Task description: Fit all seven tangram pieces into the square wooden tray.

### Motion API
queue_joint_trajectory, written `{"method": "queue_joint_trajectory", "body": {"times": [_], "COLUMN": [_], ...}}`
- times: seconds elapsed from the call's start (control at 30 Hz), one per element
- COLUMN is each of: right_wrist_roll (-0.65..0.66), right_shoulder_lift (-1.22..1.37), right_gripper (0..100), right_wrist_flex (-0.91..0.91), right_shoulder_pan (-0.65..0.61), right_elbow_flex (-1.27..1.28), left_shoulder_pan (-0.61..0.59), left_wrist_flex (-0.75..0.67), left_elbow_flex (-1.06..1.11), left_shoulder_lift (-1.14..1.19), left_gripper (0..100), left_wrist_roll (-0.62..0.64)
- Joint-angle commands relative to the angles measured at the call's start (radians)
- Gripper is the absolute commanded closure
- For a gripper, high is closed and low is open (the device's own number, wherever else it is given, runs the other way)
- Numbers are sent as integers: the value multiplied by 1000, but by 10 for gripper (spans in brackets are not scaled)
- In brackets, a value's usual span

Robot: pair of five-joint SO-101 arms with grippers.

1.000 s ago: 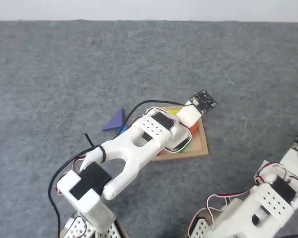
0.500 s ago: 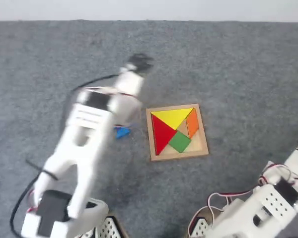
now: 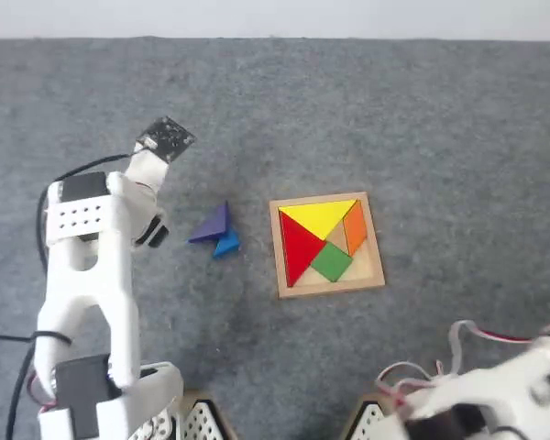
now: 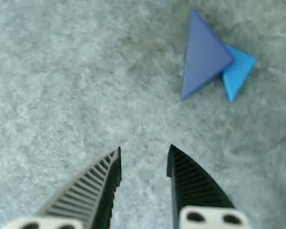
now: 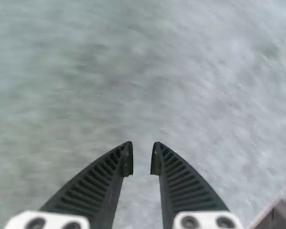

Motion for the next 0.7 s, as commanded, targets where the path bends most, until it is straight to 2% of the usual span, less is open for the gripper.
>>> {"method": "queue_joint_trajectory", "body": {"times": [0.0,0.07,0.2,0.3,0.67], "right_wrist_roll": [54,58,52,14,41], "right_shoulder_lift": [160,202,206,165,-209], "right_gripper": [908,908,908,908,909], "right_wrist_flex": [-21,-21,-21,-68,-111], "right_shoulder_pan": [65,27,-59,-105,-105], "right_elbow_flex": [-84,-68,-2,71,288], "left_shoulder_pan": [110,178,242,258,265], "left_wrist_flex": [-66,-118,-245,-249,-247], "left_elbow_flex": [50,94,133,97,-93], "left_shoulder_lift": [-54,-54,-35,35,292], "left_gripper": [837,837,836,836,833], "left_wrist_roll": [-18,-9,100,133,213]}}
